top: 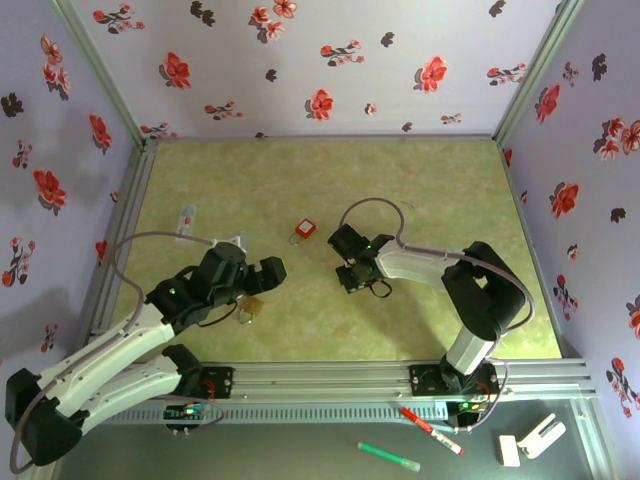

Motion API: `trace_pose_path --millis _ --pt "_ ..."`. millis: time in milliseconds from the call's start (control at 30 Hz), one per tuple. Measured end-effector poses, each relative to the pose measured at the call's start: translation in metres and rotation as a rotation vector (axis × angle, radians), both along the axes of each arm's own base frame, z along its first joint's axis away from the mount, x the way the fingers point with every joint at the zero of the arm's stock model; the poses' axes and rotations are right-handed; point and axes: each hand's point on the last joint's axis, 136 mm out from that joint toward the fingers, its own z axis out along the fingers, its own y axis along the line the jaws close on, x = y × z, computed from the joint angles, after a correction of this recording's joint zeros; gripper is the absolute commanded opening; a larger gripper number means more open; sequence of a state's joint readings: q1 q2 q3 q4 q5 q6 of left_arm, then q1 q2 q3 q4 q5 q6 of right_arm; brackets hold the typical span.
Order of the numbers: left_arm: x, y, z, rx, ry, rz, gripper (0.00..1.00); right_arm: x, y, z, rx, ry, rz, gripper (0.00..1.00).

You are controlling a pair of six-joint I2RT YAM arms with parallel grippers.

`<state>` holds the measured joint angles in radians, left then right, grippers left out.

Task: Unlock with the key

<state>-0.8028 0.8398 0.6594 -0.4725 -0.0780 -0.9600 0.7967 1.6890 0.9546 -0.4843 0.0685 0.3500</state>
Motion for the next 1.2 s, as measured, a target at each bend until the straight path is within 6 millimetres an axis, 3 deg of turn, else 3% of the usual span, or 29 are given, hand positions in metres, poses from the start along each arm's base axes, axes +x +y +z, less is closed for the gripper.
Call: trace_pose_path --millis 167,333,500,667,933,1200 --pt "-0.001 -0.003 -0.008 0.017 0.016 -0.012 0.95 0.0 0.0 0.0 0.0 0.0 0.002 0.15" --pt "-0.002 -0.007 -0.009 0.017 0.016 -0.022 0.95 -0.003 -0.002 0.001 -0.001 0.013 -0.005 0.27" --pt "-0.001 -0.009 -0.007 0.009 0.008 -0.025 0.95 -0.005 -0.002 0.022 0.038 -0.006 -0.012 0.35" --pt "0.0 -0.01 -0.008 0.003 0.003 -0.025 0.95 -0.003 -0.002 0.035 0.047 -0.013 -0.019 0.35" --pt "-0.002 -0.009 -0.012 0.009 0.009 -0.028 0.95 -0.011 0.001 0.03 0.086 0.04 -0.078 0.36" --pt "-0.004 -0.007 -0.017 0.015 0.017 -0.026 0.95 -0.017 0.001 0.012 0.079 0.082 -0.125 0.35"
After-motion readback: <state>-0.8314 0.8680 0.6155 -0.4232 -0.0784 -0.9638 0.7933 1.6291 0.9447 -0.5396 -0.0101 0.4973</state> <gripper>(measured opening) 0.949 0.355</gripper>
